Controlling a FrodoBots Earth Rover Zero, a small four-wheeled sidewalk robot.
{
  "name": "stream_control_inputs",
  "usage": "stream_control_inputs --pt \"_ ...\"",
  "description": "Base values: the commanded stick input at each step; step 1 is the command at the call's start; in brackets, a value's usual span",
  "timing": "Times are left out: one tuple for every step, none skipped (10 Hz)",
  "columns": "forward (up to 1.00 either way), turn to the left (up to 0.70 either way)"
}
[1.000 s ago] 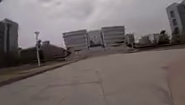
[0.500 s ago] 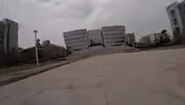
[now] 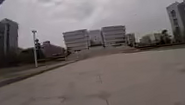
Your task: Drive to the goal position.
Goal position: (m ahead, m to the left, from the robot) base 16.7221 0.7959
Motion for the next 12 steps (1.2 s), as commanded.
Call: stream_control_inputs --pt "0.70 -0.01" --pt "0.70 -0.01" --pt "0.70 -0.01" --pt "0.70 -0.01" --pt "0.70 -0.01" --pt "0.70 -0.01" --pt "0.70 -0.01" --pt "0.70 -0.01" --pt "0.70 -0.01" --pt "0.70 -0.01" --pt "0.70 -0.01" --pt "0.70 -0.01"
